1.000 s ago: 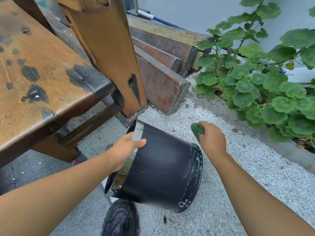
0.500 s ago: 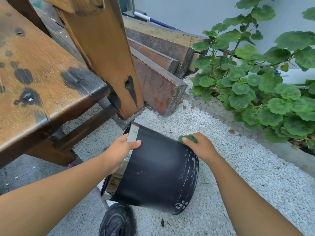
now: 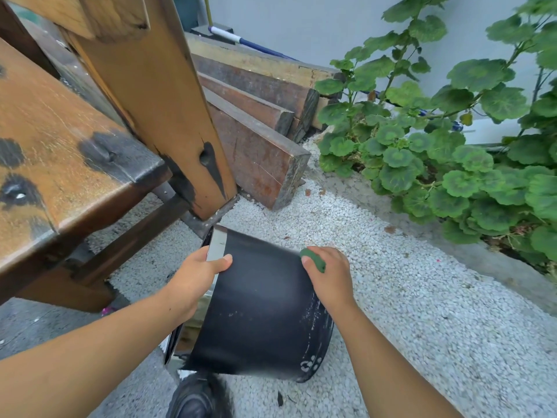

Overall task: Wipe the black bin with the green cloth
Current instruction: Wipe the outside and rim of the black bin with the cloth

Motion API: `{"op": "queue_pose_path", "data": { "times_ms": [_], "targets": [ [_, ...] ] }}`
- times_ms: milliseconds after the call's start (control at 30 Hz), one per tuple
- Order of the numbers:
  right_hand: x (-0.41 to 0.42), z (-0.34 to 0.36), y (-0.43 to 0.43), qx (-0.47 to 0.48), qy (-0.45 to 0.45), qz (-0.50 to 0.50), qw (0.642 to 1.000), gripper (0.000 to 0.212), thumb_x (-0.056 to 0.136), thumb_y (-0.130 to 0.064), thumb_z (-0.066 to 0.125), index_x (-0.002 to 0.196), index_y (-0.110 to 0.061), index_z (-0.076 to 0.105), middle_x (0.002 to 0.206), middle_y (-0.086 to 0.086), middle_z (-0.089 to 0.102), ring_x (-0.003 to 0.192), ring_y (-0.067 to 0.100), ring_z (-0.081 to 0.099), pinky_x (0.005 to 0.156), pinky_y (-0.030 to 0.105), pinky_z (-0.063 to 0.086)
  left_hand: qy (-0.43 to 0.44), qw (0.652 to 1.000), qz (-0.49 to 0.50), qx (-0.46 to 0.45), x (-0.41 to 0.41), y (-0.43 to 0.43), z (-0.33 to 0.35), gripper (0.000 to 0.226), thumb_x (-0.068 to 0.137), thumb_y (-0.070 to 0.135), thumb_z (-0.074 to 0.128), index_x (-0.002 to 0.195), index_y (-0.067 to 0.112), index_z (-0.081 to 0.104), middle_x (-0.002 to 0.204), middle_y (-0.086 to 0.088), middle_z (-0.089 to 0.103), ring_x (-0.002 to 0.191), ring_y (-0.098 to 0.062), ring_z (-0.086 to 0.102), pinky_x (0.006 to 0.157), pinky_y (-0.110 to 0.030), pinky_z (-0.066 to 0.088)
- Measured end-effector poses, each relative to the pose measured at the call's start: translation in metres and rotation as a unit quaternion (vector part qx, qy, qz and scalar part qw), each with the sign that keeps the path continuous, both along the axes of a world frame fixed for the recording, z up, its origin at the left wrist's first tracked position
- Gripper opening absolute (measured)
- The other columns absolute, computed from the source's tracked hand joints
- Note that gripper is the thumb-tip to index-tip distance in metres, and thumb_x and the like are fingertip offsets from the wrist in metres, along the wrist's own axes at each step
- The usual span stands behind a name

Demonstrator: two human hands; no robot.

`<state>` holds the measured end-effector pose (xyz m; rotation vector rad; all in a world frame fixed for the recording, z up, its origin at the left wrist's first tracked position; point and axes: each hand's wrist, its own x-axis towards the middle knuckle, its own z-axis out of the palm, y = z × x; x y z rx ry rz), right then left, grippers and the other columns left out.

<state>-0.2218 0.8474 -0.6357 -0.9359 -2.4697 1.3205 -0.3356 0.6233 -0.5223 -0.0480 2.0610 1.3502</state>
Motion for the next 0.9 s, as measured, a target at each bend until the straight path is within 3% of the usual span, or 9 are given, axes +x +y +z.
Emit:
{"op": "queue_pose_path", "data": {
  "times_ms": [133, 300, 467, 667, 733, 833, 900],
  "targets": [
    [0.022, 0.002, -0.025, 0.017, 0.027, -0.036, 0.999, 0.042, 0.096, -0.047, 0.054, 0.133, -0.029, 0.063, 0.124, -0.011, 0.050, 0.128, 0.010, 0.034, 0.103, 0.028, 0.035, -0.001, 0.999, 0.031, -0.005, -0.004, 0.004, 0.000, 0.014, 0.097, 0.019, 0.061, 0.103, 0.016, 0.072, 0.095, -0.001, 0.080, 0.087, -0.018, 0.075, 0.081, -0.037, 0.056],
    [0.050, -0.002, -0.059, 0.061, 0.027, -0.070, 0.995, 0.043, 0.097, -0.046, 0.052, 0.135, -0.029, 0.061, 0.138, -0.009, 0.048, 0.142, 0.015, 0.025, 0.111, 0.030, 0.029, -0.010, 0.999, 0.049, -0.019, -0.009, 0.010, 0.004, 0.015, 0.096, 0.018, 0.061, 0.106, 0.011, 0.071, 0.099, -0.006, 0.078, 0.094, -0.023, 0.072, 0.087, -0.043, 0.057],
    [0.072, -0.014, -0.085, 0.075, 0.069, -0.091, 0.991, 0.044, 0.094, -0.046, 0.052, 0.133, -0.028, 0.063, 0.136, -0.008, 0.050, 0.143, 0.020, 0.026, 0.110, 0.032, 0.028, -0.026, 0.997, 0.069, -0.036, -0.020, 0.015, 0.003, 0.036, 0.096, 0.022, 0.062, 0.128, 0.006, 0.058, 0.127, -0.008, 0.065, 0.125, -0.026, 0.055, 0.115, -0.048, 0.032],
    [0.075, -0.018, -0.088, 0.096, 0.065, -0.093, 0.989, 0.047, 0.093, -0.047, 0.049, 0.133, -0.029, 0.064, 0.135, -0.008, 0.052, 0.141, 0.022, 0.029, 0.104, 0.032, 0.035, -0.019, 0.997, 0.055, -0.044, -0.027, 0.023, -0.004, 0.033, 0.097, 0.025, 0.061, 0.123, 0.005, 0.059, 0.124, -0.007, 0.066, 0.124, -0.024, 0.055, 0.097, -0.035, 0.030],
    [0.074, -0.020, -0.085, 0.088, 0.067, -0.107, 0.988, 0.042, 0.093, -0.041, 0.056, 0.131, -0.028, 0.065, 0.134, -0.007, 0.053, 0.139, 0.022, 0.030, 0.102, 0.032, 0.037, -0.044, 0.998, 0.028, -0.027, -0.020, 0.022, 0.007, 0.043, 0.094, 0.032, 0.064, 0.129, 0.007, 0.058, 0.130, -0.005, 0.064, 0.128, -0.023, 0.054, 0.105, -0.036, 0.033],
    [0.079, -0.026, -0.077, 0.072, 0.075, -0.121, 0.987, 0.041, 0.090, -0.026, 0.069, 0.131, -0.028, 0.065, 0.136, -0.006, 0.053, 0.139, 0.023, 0.031, 0.103, 0.032, 0.034, -0.182, 0.979, -0.077, 0.046, -0.001, -0.002, 0.018, 0.048, 0.081, 0.035, 0.079, 0.123, 0.015, 0.066, 0.124, -0.006, 0.071, 0.119, -0.025, 0.064, 0.094, -0.041, 0.053],
    [0.080, -0.030, -0.070, 0.061, 0.080, -0.133, 0.986, 0.042, 0.089, -0.024, 0.071, 0.131, -0.026, 0.066, 0.136, -0.006, 0.053, 0.137, 0.023, 0.033, 0.103, 0.033, 0.034, -0.235, 0.956, -0.172, 0.021, 0.024, -0.021, 0.012, 0.055, 0.071, 0.025, 0.088, 0.122, 0.018, 0.069, 0.124, -0.006, 0.071, 0.118, -0.025, 0.065, 0.104, -0.045, 0.047]
  ]
}}
